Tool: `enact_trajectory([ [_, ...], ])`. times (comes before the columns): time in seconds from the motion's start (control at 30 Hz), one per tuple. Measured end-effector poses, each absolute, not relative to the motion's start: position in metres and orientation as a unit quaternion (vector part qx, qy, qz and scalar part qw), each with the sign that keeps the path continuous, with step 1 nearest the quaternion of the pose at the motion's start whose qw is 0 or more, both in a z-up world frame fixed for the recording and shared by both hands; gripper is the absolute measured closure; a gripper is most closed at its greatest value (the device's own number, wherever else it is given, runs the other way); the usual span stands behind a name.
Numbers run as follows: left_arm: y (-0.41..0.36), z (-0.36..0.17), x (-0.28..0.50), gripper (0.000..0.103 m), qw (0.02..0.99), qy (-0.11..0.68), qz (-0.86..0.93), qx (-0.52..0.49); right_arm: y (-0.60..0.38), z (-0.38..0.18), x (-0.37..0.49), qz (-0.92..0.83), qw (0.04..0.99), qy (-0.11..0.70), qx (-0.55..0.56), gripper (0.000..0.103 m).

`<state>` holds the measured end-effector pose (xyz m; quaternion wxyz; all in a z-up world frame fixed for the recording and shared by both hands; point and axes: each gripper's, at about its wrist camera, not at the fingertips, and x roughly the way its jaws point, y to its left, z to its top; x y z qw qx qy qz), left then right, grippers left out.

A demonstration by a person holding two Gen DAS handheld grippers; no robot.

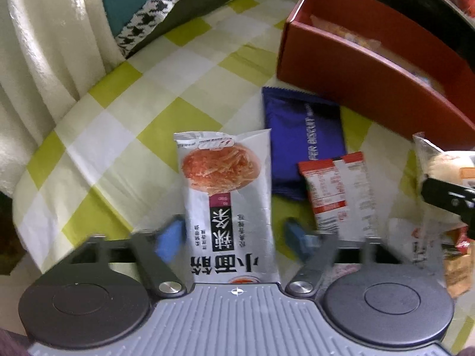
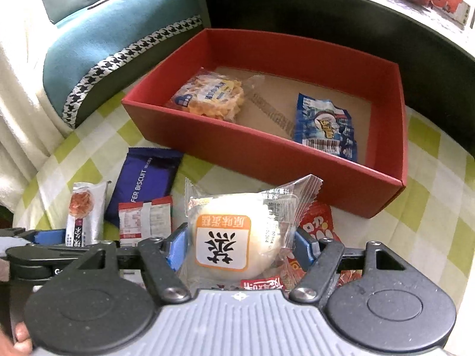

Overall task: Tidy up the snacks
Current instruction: 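Grasp the white noodle-snack bag with left tool while right tool grasps round bun pack, then lower both held packs into the red box and open both tools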

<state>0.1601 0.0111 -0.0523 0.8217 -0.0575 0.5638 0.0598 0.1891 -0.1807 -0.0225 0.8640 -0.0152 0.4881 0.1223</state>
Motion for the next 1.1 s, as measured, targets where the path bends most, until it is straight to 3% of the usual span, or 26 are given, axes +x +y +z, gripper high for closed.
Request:
enact_trajectory([
  [0.23, 0.011, -0.038, 0.154, 0.047, 0.828, 0.553, 0.038, -0.079, -0.181, -0.011, 0.184, 0.125, 0.872, 0.473, -0.012, 0.031],
  [1.1, -0.020, 0.021, 0.184, 0.048, 0.874, 0.477, -0.009, -0.093, -0.200, 0.024, 0.179, 0.107, 0.900, 0.423, 0.018, 0.031],
])
